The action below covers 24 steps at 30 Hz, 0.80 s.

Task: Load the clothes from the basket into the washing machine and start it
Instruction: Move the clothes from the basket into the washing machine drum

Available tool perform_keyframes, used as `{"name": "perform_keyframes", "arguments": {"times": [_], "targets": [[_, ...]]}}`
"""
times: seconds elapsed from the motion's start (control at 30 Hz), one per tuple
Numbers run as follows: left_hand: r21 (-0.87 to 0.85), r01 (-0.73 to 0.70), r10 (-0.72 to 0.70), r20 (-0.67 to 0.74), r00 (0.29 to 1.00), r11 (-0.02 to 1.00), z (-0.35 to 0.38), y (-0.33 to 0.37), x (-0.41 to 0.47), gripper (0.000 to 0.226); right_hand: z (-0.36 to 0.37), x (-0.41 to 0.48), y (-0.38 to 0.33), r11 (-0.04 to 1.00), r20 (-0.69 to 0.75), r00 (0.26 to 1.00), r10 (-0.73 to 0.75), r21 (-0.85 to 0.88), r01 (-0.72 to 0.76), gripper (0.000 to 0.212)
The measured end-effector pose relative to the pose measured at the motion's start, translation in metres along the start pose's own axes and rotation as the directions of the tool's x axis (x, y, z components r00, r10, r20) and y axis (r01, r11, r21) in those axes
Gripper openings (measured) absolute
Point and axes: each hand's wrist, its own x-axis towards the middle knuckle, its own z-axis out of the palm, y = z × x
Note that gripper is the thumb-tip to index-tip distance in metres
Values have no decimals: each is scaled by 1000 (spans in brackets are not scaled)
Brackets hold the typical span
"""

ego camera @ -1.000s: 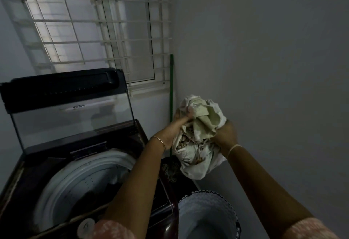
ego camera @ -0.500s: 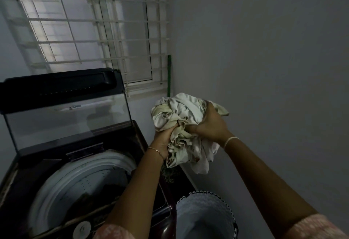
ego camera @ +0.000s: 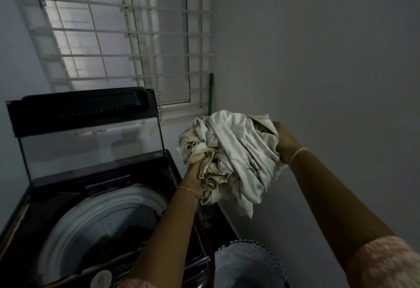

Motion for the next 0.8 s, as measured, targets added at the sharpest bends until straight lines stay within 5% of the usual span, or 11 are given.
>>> {"name": "perform_keyframes", "arguments": {"times": [0.17, 0.27, 0.47, 0.57, 0.67, 0.8], "targets": [[-23, -55, 56, 36, 998, 998, 7, 5, 0, 61, 3, 21, 25, 994, 20, 994, 110, 23, -110, 53], [-36, -87, 88, 24, 996, 996, 10, 7, 1, 60, 5, -2, 12, 947, 165, 962, 215, 205, -247, 29], [33, -87, 89, -52, 995, 996, 7, 16, 2, 44, 3, -6, 19, 906, 365, 905, 218, 270, -327, 36], [74, -86, 91, -67, 994, 994, 0, 17, 4, 65, 7, -11, 20, 898, 448, 873, 192, 278, -341, 30], [91, -63, 72, -97, 993, 994, -7, 17, 0, 73, 18, -15, 26, 898, 452, 880, 144, 314, -308, 25], [117, -68, 86, -150, 985, 991, -5, 19, -12, 51, 42, -17, 37, 888, 439, 894, 91, 370, -273, 37]]}}
